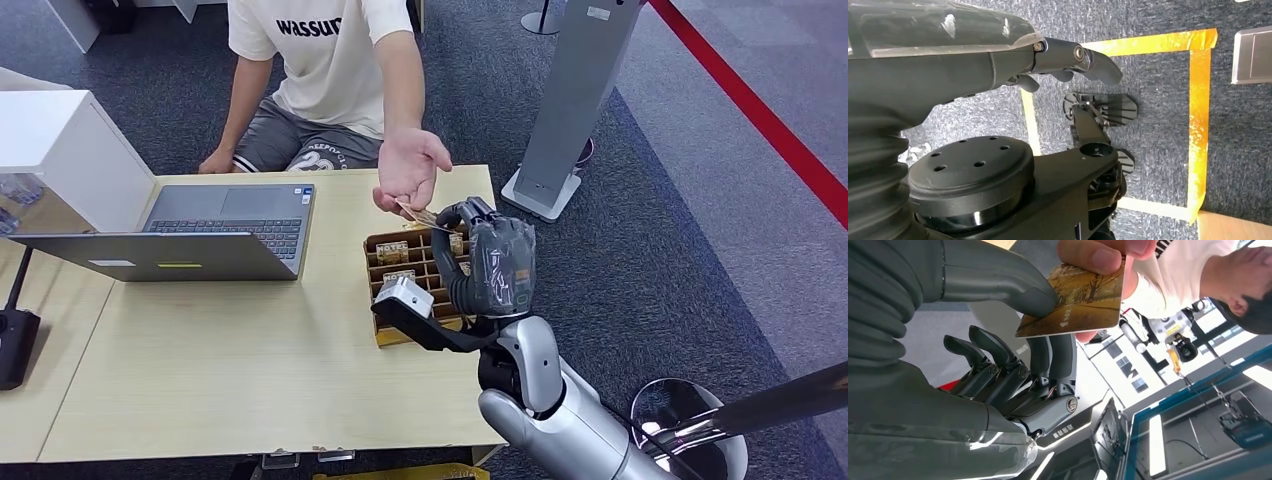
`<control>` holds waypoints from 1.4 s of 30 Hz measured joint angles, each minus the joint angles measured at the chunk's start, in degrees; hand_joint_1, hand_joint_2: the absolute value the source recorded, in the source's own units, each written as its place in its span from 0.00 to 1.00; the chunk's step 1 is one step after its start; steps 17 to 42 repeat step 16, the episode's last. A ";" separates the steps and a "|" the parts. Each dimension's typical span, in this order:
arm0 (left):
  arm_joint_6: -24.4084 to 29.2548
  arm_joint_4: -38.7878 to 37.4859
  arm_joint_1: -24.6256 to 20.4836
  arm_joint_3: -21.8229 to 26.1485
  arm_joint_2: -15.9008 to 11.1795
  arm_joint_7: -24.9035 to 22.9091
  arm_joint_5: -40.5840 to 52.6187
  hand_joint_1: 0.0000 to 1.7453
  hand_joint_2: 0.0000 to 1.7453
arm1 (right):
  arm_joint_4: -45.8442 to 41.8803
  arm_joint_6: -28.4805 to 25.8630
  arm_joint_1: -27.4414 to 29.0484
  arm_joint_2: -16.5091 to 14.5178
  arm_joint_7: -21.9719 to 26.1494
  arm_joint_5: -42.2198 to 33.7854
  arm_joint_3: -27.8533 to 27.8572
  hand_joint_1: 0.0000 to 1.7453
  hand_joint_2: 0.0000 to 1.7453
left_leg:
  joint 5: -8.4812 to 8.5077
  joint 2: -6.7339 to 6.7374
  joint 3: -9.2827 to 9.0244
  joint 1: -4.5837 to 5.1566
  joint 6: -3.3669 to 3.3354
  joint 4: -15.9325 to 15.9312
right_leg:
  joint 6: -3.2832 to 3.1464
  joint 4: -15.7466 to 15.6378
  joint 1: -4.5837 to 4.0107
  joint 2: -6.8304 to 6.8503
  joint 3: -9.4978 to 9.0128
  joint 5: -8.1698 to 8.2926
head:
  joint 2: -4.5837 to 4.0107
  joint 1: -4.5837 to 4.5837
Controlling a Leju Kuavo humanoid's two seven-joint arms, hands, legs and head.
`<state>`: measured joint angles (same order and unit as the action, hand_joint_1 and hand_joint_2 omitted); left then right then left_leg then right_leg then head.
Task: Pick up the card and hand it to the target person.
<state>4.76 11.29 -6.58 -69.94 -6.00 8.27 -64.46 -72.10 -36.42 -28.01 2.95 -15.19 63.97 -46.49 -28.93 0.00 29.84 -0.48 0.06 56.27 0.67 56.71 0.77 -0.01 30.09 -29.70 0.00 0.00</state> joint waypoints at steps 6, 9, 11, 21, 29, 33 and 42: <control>-0.38 -0.12 0.06 0.58 0.12 0.09 -0.69 0.00 0.00 | -0.29 -0.58 0.49 0.01 1.34 -4.00 0.21 0.00 1.00 | -0.04 -0.03 0.01 0.01 0.00 0.01 | 0.00 0.03 0.01 0.04 -0.01 -0.05 | 0.00 0.00; 0.02 -0.15 0.06 0.60 -0.01 -0.70 -0.86 0.00 0.00 | -2.00 0.41 1.57 0.55 6.64 -16.36 0.95 0.00 1.00 | -0.03 -0.06 0.02 0.00 0.00 0.02 | 0.00 0.03 0.00 0.07 0.00 -0.05 | 0.00 0.00; 0.17 -0.18 0.06 0.59 -0.12 -1.02 -0.94 0.00 0.00 | -3.22 1.98 2.54 1.24 11.13 -26.47 1.94 0.00 1.00 | -0.02 -0.08 0.03 -0.01 0.00 0.02 | -0.01 0.02 -0.01 0.08 0.01 -0.04 | 0.00 0.00; 0.12 -0.15 0.07 0.51 -0.47 -1.07 -0.99 0.00 0.00 | -6.91 11.99 5.96 3.37 18.83 -54.18 5.93 0.00 1.00 | 0.00 -0.22 0.09 -0.02 -0.01 0.04 | 0.01 0.01 -0.02 0.23 0.00 -0.05 | 0.00 0.00; 0.12 -0.15 0.07 0.51 -0.47 -1.07 -0.99 0.00 0.00 | -6.91 11.99 5.96 3.37 18.83 -54.18 5.93 0.00 1.00 | 0.00 -0.22 0.09 -0.02 -0.01 0.04 | 0.01 0.01 -0.02 0.23 0.00 -0.05 | 0.00 0.00; 0.12 -0.15 0.07 0.51 -0.47 -1.07 -0.99 0.00 0.00 | -6.91 11.99 5.96 3.37 18.83 -54.18 5.93 0.00 1.00 | 0.00 -0.22 0.09 -0.02 -0.01 0.04 | 0.01 0.01 -0.02 0.23 0.00 -0.05 | 0.00 0.00; 0.12 -0.15 0.07 0.51 -0.47 -1.07 -0.99 0.00 0.00 | -6.91 11.99 5.96 3.37 18.83 -54.18 5.93 0.00 1.00 | 0.00 -0.22 0.09 -0.02 -0.01 0.04 | 0.01 0.01 -0.02 0.23 0.00 -0.05 | 0.00 0.00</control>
